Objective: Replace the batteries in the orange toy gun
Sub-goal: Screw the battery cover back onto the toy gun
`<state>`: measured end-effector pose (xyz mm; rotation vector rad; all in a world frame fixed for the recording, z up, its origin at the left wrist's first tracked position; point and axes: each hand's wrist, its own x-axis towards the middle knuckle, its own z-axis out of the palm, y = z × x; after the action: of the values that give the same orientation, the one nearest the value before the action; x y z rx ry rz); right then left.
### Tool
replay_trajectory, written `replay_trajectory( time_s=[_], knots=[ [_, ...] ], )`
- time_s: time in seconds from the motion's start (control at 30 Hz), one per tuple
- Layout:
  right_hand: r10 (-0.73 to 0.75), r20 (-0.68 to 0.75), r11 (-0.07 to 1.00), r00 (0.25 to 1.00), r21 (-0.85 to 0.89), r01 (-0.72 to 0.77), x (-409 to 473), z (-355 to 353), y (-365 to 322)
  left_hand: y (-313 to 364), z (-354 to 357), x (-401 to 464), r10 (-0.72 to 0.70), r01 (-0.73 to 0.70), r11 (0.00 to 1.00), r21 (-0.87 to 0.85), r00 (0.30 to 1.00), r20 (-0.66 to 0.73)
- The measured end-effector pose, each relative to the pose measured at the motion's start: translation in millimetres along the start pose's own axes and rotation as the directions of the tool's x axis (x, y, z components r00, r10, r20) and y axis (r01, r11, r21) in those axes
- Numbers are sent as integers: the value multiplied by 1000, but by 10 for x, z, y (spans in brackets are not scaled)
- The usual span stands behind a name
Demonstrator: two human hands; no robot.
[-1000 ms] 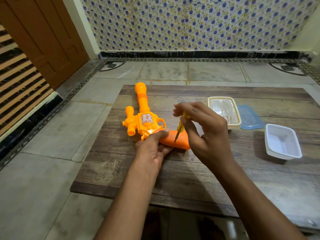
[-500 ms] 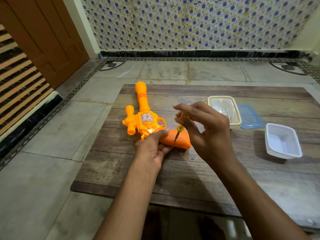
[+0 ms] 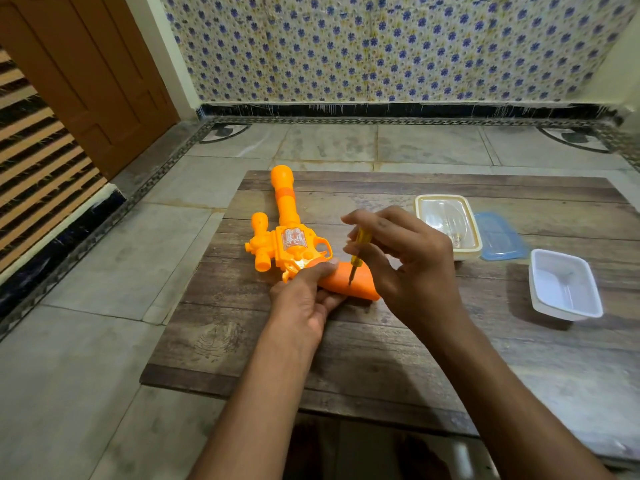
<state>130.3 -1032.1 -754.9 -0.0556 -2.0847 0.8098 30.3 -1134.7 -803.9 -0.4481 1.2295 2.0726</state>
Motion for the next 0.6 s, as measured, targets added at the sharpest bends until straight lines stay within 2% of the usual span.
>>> replay_trajectory(
  time_s=[0.2, 0.4, 0.6],
  knots=[
    [28, -57, 998, 998, -61, -31, 20, 13, 16, -1, 3, 13, -9, 10, 1000, 16, 1000, -11],
    [66, 30, 989, 997, 129, -69, 3, -33, 16, 12, 32, -11, -5, 6, 1000, 23, 1000, -24],
    [13, -17, 1000, 1000, 22, -12, 8, -17, 31, -4, 9, 17, 4, -3, 1000, 19, 1000, -14]
  ],
)
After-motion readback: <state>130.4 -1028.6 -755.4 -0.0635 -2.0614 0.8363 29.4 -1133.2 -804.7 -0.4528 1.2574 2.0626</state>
